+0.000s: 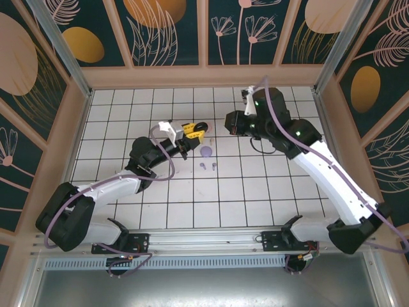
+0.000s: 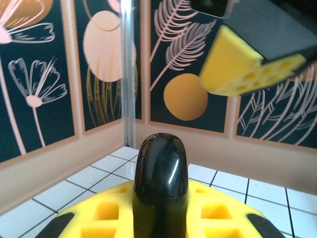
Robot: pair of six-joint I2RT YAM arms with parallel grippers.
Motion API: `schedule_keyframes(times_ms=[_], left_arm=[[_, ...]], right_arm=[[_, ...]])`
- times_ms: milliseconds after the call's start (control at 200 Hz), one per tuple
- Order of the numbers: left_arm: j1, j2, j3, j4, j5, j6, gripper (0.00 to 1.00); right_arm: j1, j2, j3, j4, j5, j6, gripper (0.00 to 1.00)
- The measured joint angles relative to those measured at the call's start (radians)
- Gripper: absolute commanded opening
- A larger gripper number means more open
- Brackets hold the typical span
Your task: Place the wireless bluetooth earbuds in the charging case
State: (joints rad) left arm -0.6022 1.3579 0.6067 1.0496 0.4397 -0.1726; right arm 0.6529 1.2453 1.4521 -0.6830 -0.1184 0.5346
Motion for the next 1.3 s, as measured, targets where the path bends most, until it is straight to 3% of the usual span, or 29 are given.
schedule_keyframes(times_ms=[185, 300, 525, 756, 986, 1151, 1301], left_arm=[[0.012, 0.002, -0.048, -0.111, -0.178, -0.158, 0.0], [0.064, 0.002, -0.072, -0.243, -0.216, -0.229, 0.0], [0.283, 0.079, -0.052, -0.456, -0.118, -0.34, 0.0], [0.33, 0.294, 0.057, -0.611, 0.028, -0.349, 0.0], [0.344, 0.408, 0.13, -0.666, 0.05, -0.349, 0.0], [0.366, 0.438, 0.135, -0.689, 0.051, -0.348, 0.24], [0.381, 0.446, 0.15, -0.711, 0.038, -0.334, 0.38]], right_arm=[[0.002, -0.069, -0.277, 0.106, 0.078, 0.093, 0.16], [0.015, -0.076, -0.416, 0.128, 0.1, 0.127, 0.19], [0.05, -0.103, -0.492, 0.184, 0.103, 0.138, 0.21], [0.069, -0.105, -0.501, 0.236, 0.103, 0.126, 0.31], [0.075, -0.123, -0.509, 0.239, 0.103, 0.111, 0.46], [0.075, -0.135, -0.51, 0.239, 0.104, 0.091, 0.56], [0.075, -0.142, -0.51, 0.239, 0.103, 0.072, 0.63]])
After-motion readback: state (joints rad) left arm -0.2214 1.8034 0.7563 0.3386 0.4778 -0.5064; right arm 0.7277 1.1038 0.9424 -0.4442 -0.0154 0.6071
